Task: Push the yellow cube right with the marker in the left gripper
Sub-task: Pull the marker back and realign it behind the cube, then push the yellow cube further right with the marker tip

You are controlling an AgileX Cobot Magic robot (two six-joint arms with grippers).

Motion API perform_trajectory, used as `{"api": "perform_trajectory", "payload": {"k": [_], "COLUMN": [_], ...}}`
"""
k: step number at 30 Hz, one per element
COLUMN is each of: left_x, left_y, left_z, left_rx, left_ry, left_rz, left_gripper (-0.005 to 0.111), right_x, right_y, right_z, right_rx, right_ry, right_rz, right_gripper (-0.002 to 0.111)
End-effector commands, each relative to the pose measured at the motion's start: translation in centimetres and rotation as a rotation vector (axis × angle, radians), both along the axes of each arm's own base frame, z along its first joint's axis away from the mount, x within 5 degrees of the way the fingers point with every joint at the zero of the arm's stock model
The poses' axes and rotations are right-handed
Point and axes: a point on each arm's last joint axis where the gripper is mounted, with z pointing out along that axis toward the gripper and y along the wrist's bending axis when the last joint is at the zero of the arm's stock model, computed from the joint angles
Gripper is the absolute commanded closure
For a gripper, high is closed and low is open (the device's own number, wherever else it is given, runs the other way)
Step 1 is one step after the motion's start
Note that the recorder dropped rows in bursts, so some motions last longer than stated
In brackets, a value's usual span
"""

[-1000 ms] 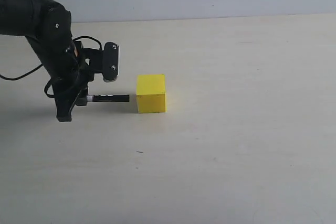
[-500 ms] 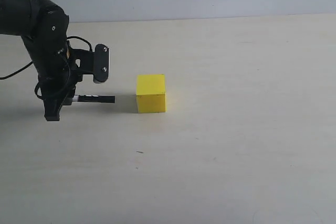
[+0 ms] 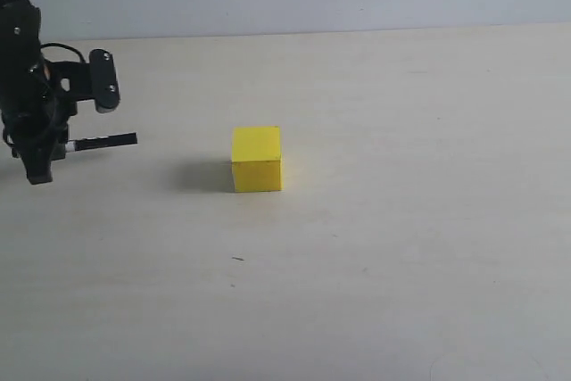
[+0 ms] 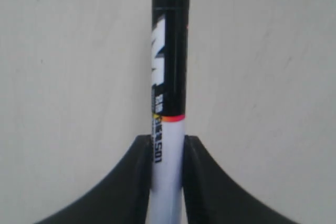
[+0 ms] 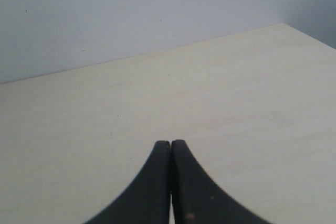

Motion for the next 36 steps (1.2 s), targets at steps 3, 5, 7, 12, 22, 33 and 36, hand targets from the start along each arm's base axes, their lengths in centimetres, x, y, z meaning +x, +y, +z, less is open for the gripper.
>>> {"api": "perform_trajectory", "payload": {"k": [3,5,7,12,22,33,36], "left_x": [0.5,0.5,0.5,0.3,0.1,-0.3,-1.3], "left_y": [2.5,2.5,2.5,2.4,2.4,-3.5,-7.8], "left_z": [0.2,0.2,0.2,0.1,0.0,-1.8,-1.7], "left_rx": [0.018,0.018,0.01,-0.004,-0.01,-0.069,-0.093], "left_ry": [0.0,0.0,-0.001,0.023,0.042,0.039,-0.005], "left_rz": [-0.006,-0.006,0.006,0.028,0.037,-0.127,-0.248], "left_gripper": [0.107,0.107,0.107,0.107,0.107,0.107,0.107], "right_x": [0.0,0.0,0.0,0.0,0.0,0.0,0.0], "right_y": [0.0,0.0,0.0,0.0,0.0,0.0,0.0], "right_z": [-0.1,-0.1,-0.1,-0.1,-0.1,-0.1,-0.1], "right_rx": [-0.003,-0.003,-0.003,-0.003,-0.003,-0.003,-0.003], "right_ry": [-0.008,-0.008,-0.008,-0.008,-0.008,-0.008,-0.008], "right_rz": [-0.002,-0.002,-0.002,-0.002,-0.002,-0.002,-0.002], "right_gripper": [0.108,0.108,0.108,0.108,0.108,0.108,0.108]}}
